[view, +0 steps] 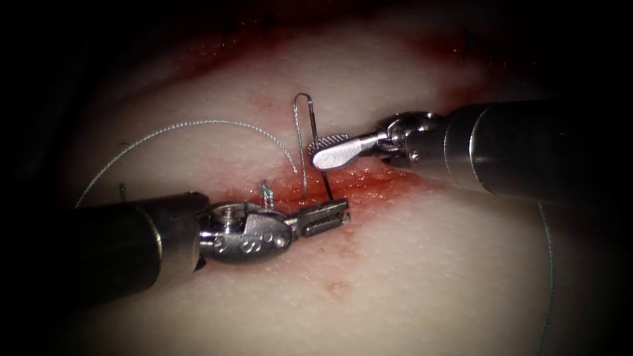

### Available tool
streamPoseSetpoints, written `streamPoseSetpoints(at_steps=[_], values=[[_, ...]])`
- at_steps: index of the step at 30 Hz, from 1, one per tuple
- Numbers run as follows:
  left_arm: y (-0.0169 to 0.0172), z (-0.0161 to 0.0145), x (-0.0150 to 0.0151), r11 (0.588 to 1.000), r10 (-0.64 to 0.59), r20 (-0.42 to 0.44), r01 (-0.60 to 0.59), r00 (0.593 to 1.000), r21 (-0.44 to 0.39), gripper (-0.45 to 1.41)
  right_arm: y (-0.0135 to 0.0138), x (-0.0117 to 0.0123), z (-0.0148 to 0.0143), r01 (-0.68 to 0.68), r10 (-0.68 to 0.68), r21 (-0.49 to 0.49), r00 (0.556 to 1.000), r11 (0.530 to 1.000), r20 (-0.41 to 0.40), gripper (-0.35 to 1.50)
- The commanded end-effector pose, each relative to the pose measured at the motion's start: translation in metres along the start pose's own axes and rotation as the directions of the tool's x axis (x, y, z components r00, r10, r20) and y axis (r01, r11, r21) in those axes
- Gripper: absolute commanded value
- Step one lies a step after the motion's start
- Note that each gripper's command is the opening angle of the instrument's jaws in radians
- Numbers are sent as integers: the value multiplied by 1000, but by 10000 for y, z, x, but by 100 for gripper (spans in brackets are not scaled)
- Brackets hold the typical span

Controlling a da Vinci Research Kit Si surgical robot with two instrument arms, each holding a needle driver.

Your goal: Wound Closure

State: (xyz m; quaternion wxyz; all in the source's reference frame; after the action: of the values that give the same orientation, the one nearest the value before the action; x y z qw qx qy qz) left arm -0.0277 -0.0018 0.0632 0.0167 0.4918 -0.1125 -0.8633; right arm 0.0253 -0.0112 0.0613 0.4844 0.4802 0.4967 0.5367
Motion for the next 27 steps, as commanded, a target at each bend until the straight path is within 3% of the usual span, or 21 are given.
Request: streamPoseSetpoints(at_steps=[1, 15, 19, 23, 27], values=[[5, 8, -1, 1000, 5, -3, -5, 1000, -8, -45, 5, -1, 9, 1, -1, 4, 1000, 1000, 0, 82], [7, 9, 1, 1000, 6, -9, -6, 1000, -18, -45, 9, -5, 15, 8, -8, 9, 1000, 1000, 7, 57], [7, 9, 1, 1000, 6, -9, -6, 1000, -18, -45, 10, -6, 16, 10, -10, 10, 1000, 1000, 9, 29], [8, 9, 2, 1000, 6, -7, -6, 1000, -20, -45, 14, -7, 18, 7, -7, -8, 1000, 1000, 9, -35], [10, 10, 3, 1000, 7, -10, -7, 1000, -24, -45, 16, -6, 18, 25, -25, -66, 1000, 997, 9, -35]])
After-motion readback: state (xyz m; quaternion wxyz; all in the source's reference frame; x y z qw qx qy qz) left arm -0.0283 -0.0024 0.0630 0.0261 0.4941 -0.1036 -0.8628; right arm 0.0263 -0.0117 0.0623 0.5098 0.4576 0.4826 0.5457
